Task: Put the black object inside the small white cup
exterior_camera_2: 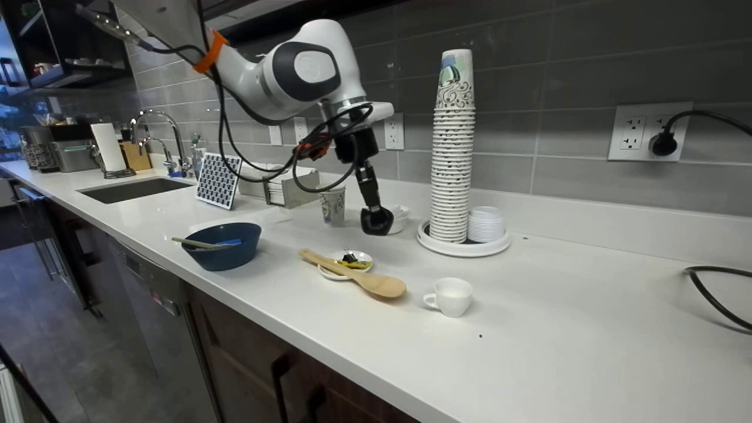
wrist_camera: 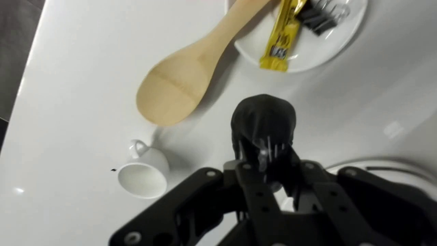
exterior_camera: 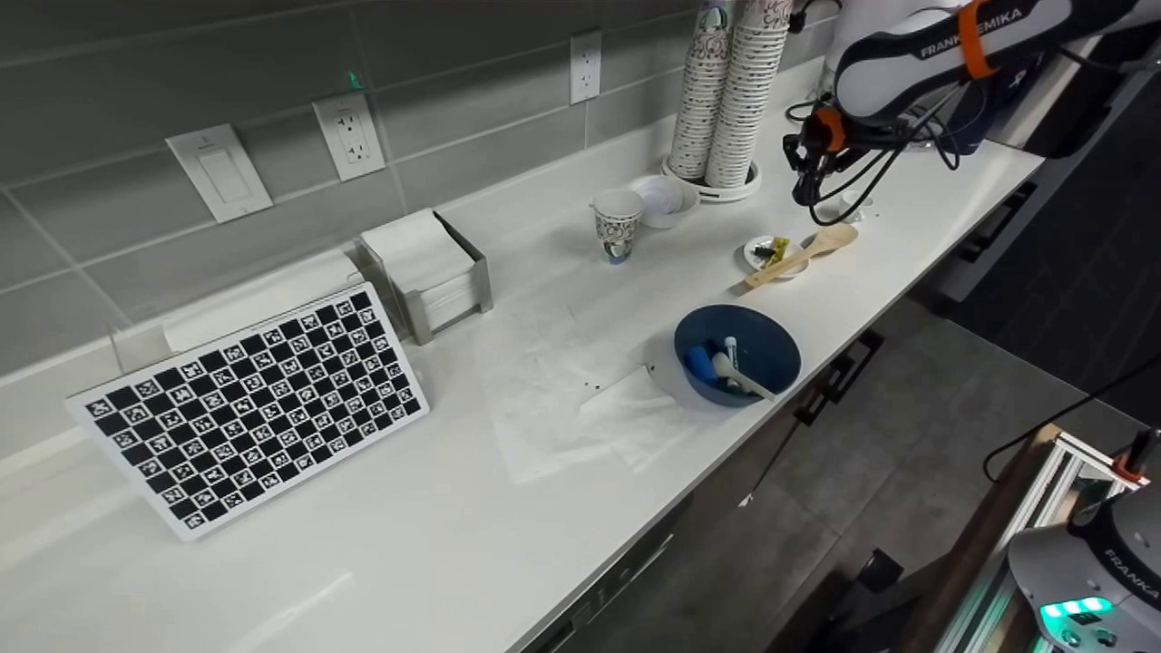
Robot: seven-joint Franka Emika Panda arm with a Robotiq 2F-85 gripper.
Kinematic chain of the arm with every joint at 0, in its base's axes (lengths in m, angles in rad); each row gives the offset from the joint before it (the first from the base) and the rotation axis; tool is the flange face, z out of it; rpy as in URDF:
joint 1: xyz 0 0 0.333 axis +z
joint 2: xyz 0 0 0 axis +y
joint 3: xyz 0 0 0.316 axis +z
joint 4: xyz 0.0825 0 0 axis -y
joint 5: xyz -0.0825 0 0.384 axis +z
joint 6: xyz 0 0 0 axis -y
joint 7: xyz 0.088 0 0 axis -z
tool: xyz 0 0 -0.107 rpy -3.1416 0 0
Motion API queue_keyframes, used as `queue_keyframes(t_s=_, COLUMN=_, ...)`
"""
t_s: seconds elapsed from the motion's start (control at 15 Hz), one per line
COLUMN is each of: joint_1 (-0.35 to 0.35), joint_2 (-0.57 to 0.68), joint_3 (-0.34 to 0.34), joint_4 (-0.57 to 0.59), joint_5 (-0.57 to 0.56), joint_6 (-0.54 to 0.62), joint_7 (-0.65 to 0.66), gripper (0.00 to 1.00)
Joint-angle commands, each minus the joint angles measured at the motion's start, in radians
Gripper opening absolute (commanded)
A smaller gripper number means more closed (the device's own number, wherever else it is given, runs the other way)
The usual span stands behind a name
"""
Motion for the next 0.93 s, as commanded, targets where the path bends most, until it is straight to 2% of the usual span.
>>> queue_keyframes(t_s=0.0, joint_1=-0.019, joint_2=0.103, joint_3=-0.066, joint_4=0.192, joint_5=0.013, joint_6=-0.102, joint_7=0.096, gripper=0.05)
queue_keyframes(t_s=0.13, joint_1=-0.003, joint_2=0.136, joint_3=-0.111, joint_4=0.247, joint_5=-0.048, joint_6=-0.138, joint_7=0.194, gripper=0.05)
queue_keyframes(t_s=0.2, joint_1=-0.019, joint_2=0.088, joint_3=-0.086, joint_4=0.164, joint_5=-0.009, joint_6=-0.088, joint_7=0.101, gripper=0.05)
queue_keyframes(t_s=0.27, joint_1=-0.021, joint_2=0.097, joint_3=-0.094, joint_4=0.181, joint_5=-0.012, joint_6=-0.093, joint_7=0.106, gripper=0.21)
queue_keyframes(t_s=0.53, joint_1=-0.018, joint_2=0.099, joint_3=-0.089, joint_4=0.177, joint_5=-0.012, joint_6=-0.093, joint_7=0.103, gripper=0.21)
queue_keyframes(t_s=0.6, joint_1=-0.017, joint_2=0.110, joint_3=-0.094, joint_4=0.192, joint_5=-0.021, joint_6=-0.105, joint_7=0.106, gripper=0.05)
queue_keyframes(t_s=0.87, joint_1=-0.036, joint_2=0.183, joint_3=-0.132, joint_4=0.271, joint_5=-0.060, joint_6=-0.156, joint_7=0.095, gripper=0.05)
